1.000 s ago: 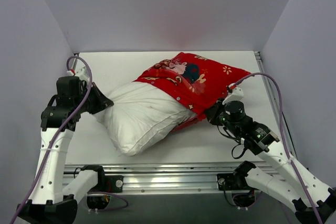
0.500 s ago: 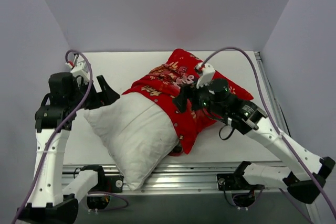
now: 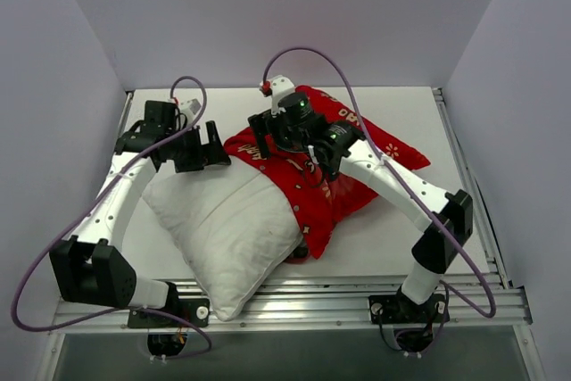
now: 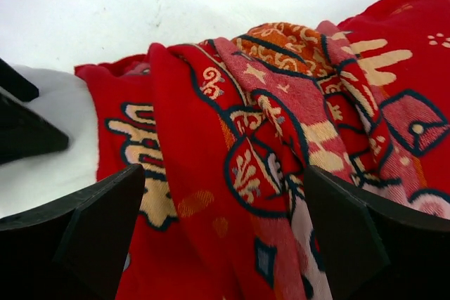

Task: Remove the pillowcase from the pillow

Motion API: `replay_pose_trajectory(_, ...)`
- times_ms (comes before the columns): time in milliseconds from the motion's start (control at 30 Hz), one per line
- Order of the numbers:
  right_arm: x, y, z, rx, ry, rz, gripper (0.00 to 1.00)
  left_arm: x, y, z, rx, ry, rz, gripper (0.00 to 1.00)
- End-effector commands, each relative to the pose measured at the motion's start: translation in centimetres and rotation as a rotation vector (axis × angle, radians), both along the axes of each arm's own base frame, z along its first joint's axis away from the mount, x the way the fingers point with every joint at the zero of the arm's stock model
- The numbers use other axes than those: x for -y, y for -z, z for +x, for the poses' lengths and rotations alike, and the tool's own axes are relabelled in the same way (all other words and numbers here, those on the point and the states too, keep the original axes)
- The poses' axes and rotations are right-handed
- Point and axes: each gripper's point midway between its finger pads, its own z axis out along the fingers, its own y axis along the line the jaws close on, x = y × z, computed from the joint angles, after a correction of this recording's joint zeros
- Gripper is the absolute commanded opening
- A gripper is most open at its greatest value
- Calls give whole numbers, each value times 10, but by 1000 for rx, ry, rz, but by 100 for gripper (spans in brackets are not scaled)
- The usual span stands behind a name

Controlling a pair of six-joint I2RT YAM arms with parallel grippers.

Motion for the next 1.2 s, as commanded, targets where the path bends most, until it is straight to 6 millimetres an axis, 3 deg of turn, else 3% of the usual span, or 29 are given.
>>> replay_pose_trajectory(0, -14, -20, 20, 99, -48, 5, 90, 35, 22, -13, -45, 133, -10, 99)
replay_pose_trajectory(67, -28, 2, 27, 60, -97, -26, 92, 42, 49, -27, -114, 149, 9, 100)
replay_pose_trajectory(100, -35, 1, 31, 66, -117, -32, 92, 47, 57, -34, -143, 141, 3, 93)
replay_pose_trajectory(133, -44, 25, 32, 16, -152, -55, 93, 49, 62, -35, -137, 131, -5, 90)
replay_pose_trajectory(200, -42, 45, 40, -8, -158, -97, 91, 46, 84, -52, -192, 93, -18, 87)
replay_pose_trajectory(233, -40, 69, 44, -55, -153, -121, 82, 46, 88, -53, -187, 80, -23, 85)
replay_pose_trajectory(300, -20, 94, 55, -109, -103, -140, 65, 40, 102, -65, -214, 47, -17, 85)
replay_pose_trajectory(333, -7, 112, 54, -157, -50, -141, 44, 39, 104, -67, -209, 35, -14, 85)
replay_pose_trajectory(400, 19, 126, 57, -178, 26, -155, 26, 35, 113, -72, -233, 4, -6, 85)
replay_pose_trajectory(433, 31, 115, 58, -157, 82, -128, 11, 36, 113, -71, -224, -2, -10, 85)
replay_pose_trajectory(467, 51, 132, 53, -180, 141, -161, 4, 35, 113, -71, -218, -11, -12, 86)
replay_pose_trajectory(500, 64, 131, 54, -182, 185, -153, 0, 34, 116, -72, -226, -26, -14, 86)
replay_pose_trajectory(533, 72, 118, 53, -161, 217, -126, 0, 34, 115, -69, -213, -31, -18, 86)
replay_pose_trajectory(567, 81, 125, 47, -176, 249, -124, 0, 35, 117, -69, -218, -33, -20, 86)
replay_pose_trajectory(633, 95, 108, 47, -134, 310, -104, 0, 38, 124, -68, -231, -30, -28, 86)
replay_pose_trajectory(667, 99, 108, 44, -133, 330, -98, 0, 38, 126, -67, -237, -30, -26, 86)
replay_pose_trajectory(767, 96, 91, 43, -95, 312, -44, 0, 41, 136, -68, -268, -17, -29, 84)
replay_pose_trajectory(867, 90, 80, 42, -79, 282, -11, 0, 45, 141, -68, -279, -11, -43, 72)
replay_pose_trajectory(1000, 85, 77, 44, -68, 265, 9, 0, 52, 146, -71, -301, 2, -64, 33)
replay_pose_trajectory(1033, 84, 76, 44, -65, 262, 16, 0, 53, 147, -70, -307, 6, -70, 10)
replay_pose_trajectory(1067, 83, 75, 45, -63, 259, 20, 0, 55, 147, -70, -310, 9, -77, 3)
replay_pose_trajectory(1167, 84, 67, 46, -48, 264, 31, 0, 54, 128, -59, -252, 26, -60, 2)
